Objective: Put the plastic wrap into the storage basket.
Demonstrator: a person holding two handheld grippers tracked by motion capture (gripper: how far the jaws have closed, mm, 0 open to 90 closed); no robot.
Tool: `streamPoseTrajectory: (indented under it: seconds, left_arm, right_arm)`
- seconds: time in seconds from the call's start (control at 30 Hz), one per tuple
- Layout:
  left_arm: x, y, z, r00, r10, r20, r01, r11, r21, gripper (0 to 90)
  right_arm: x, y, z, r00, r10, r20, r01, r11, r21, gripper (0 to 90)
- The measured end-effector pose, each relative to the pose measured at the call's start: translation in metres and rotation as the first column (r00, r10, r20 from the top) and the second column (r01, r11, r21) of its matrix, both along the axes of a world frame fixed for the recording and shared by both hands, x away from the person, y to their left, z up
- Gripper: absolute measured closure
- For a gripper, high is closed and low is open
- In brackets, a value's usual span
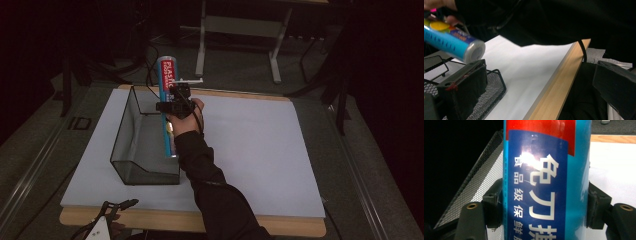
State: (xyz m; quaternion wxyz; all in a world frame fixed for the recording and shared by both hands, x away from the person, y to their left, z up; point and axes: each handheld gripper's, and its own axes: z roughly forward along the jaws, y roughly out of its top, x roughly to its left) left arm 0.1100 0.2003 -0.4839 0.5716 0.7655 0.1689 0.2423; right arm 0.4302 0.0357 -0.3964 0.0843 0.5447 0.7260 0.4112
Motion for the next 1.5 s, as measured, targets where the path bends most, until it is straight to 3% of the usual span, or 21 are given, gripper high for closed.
streamPoseTrajectory:
  seconds: [0.37,0.6,0.77,1.07,1.33,1.5]
  left_arm:
    - [0.000,0.000,0.000,1.0000,-0.002,0.003,0.002,1.0000,0.000,0.3]
    - [0.000,0.000,0.000,1.0000,-0.003,0.000,0.003,1.0000,0.002,0.3]
    - [0.001,0.000,0.000,1.0000,-0.003,-0.001,0.003,1.0000,0.003,0.3]
    - [0.000,0.000,0.000,1.0000,-0.001,0.001,0.001,1.0000,0.004,0.3]
    - [0.001,-0.001,-0.001,1.0000,-0.005,-0.003,0.005,0.9999,0.010,0.3]
    - [0.001,-0.001,-0.001,1.0000,-0.006,-0.004,0.006,0.9999,0.010,0.3]
  right_arm:
    - [0.002,0.018,-0.043,0.9969,-0.032,-0.071,0.035,0.999,0.038,31.5]
    - [-0.001,0.025,-0.066,0.9912,-0.040,-0.126,0.042,0.999,0.013,31.5]
    - [-0.005,0.024,-0.079,0.9886,-0.053,-0.141,0.051,0.999,-0.013,31.5]
    - [-0.009,0.021,-0.090,0.9872,-0.068,-0.144,0.060,0.996,-0.061,31.0]
    - [-0.010,0.018,-0.091,0.9866,-0.074,-0.145,0.066,0.996,-0.061,30.3]
    - [-0.009,0.020,-0.089,0.9923,-0.054,-0.112,0.042,0.993,-0.108,28.7]
